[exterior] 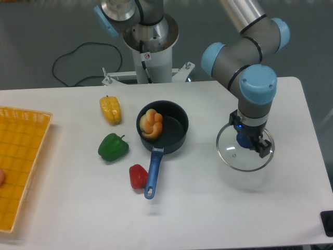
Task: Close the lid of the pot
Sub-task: 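Lift the clear glass lid with the gripper by its knob, then carry the glass lid over the dark blue saucepan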
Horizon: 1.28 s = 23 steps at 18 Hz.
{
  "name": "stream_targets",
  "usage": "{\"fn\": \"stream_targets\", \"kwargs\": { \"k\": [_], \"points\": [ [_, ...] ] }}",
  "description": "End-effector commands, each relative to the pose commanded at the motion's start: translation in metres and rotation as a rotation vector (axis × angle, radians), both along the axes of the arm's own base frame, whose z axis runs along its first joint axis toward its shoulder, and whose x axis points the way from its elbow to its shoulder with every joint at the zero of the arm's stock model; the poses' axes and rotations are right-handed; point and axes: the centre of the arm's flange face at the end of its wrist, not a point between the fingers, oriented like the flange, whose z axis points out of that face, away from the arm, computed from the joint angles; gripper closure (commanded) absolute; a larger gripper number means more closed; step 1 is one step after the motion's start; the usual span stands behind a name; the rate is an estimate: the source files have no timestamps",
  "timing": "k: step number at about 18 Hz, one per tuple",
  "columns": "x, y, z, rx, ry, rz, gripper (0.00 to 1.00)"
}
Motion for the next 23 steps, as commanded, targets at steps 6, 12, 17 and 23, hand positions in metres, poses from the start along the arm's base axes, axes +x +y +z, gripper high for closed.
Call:
{"fn": "stream_targets", "kwargs": {
  "k": [6,12,17,23],
  "points": [
    [0.001,-0.004,0.007,0.001,0.001,0.006,0.44],
    [0.026,-0.012,0.022,-0.002,-0.009,0.003,0.44],
    [0.055,-0.018,0.034,0.019,-0.02,-0.006,0.44],
    [0.085,-0.015,0.057,0.01,-0.045,-0.031,0.44]
  ]
}}
